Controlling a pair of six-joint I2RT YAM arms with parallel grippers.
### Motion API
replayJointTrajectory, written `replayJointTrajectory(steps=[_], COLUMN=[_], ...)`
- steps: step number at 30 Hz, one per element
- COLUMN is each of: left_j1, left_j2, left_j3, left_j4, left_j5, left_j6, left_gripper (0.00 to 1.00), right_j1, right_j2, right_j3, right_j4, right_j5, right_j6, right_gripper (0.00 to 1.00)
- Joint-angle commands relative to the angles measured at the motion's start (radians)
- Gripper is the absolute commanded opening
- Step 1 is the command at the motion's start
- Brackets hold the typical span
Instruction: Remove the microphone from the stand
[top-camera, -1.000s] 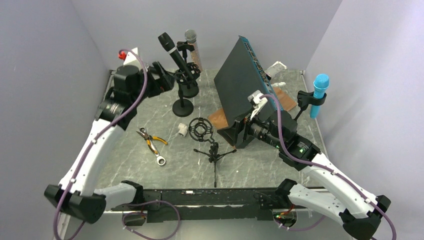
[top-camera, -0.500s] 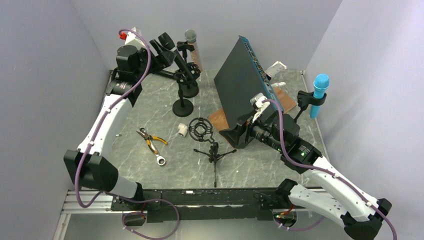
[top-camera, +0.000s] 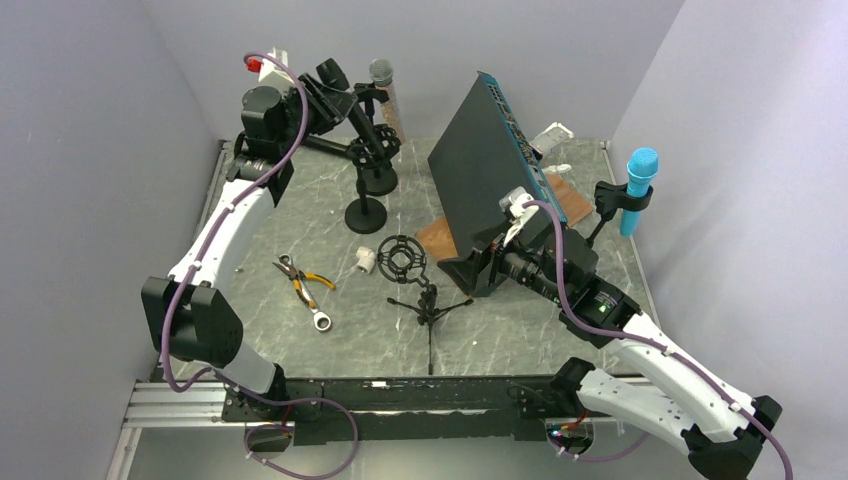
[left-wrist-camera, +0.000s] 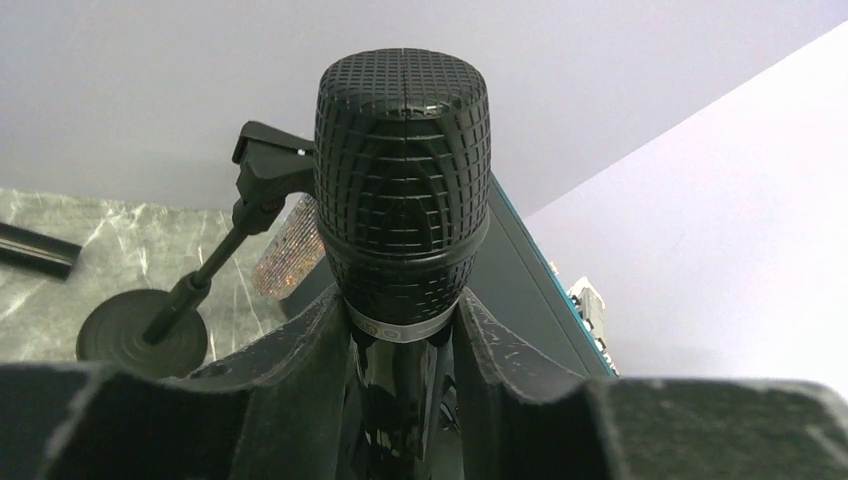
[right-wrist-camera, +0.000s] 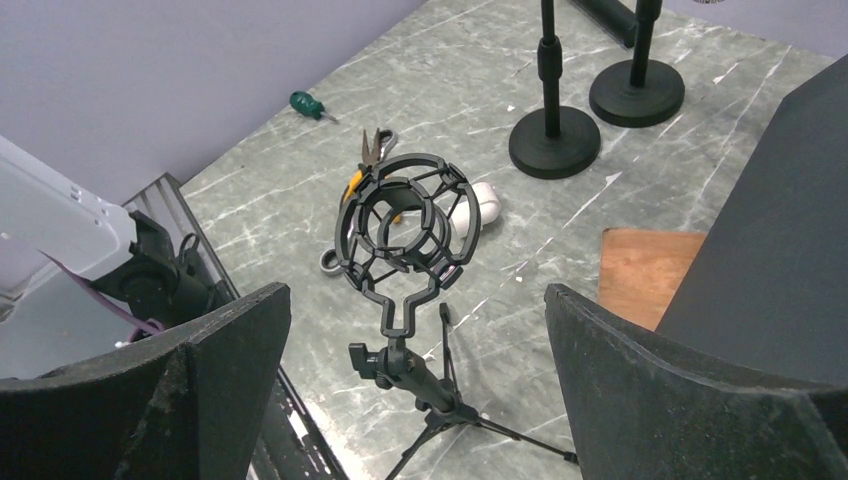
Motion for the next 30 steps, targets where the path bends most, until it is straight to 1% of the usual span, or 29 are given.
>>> replayJointTrajectory(steps=[1,3,10,16,18,21,23,25,28,30], left_j1=[0.004,0.005,0.004,0.005,0.004,0.005,0.005,0.006,0.016,0.041], left_j2=[-0.034,-0.037,-0.048,-0.07,-0.102,-0.222,-0.311,-0.394,-0.499,-0.551], left_j3=[0.025,0.037,0.135,0.265,0.287,0.204,0.108,0.011,-0.14,-0.227], left_j4=[0.091,0.094,0.074,0.056,0.03,0.002,-0.019,-0.065,-0.147,-0.208], left_j5=[0.022,0.021,0.005,0.006,-0.009,-0.095,-0.168,-0.255,-0.381,-0.418], left_j6=[0.014,0.021,0.105,0.234,0.301,0.434,0.535,0.596,0.604,0.54], left_gripper=[0.33,0.29,0.24,0.23,0.23,0.23,0.21,0.2,0.18,0.16], right_j1=[0.005,0.004,0.003,0.004,0.005,0.003,0.004,0.004,0.004,0.003], right_j2=[-0.014,-0.014,-0.017,-0.008,-0.007,-0.014,-0.023,-0.031,-0.035,-0.033], right_j3=[-0.002,-0.001,0.005,0.018,0.024,0.027,0.02,0.011,0.002,0.002], right_j4=[0.052,0.054,0.05,0.033,0.025,0.019,0.022,0.026,0.031,0.029], right_j5=[0.006,0.004,0.009,0.027,0.032,0.04,0.046,0.048,0.045,0.039], right_j6=[-0.01,-0.008,-0.001,0.0,0.002,0.007,0.013,0.018,0.021,0.024], right_gripper=[1.0,1.0,1.0,1.0,1.0,1.0,1.0,1.0,1.0,1.0])
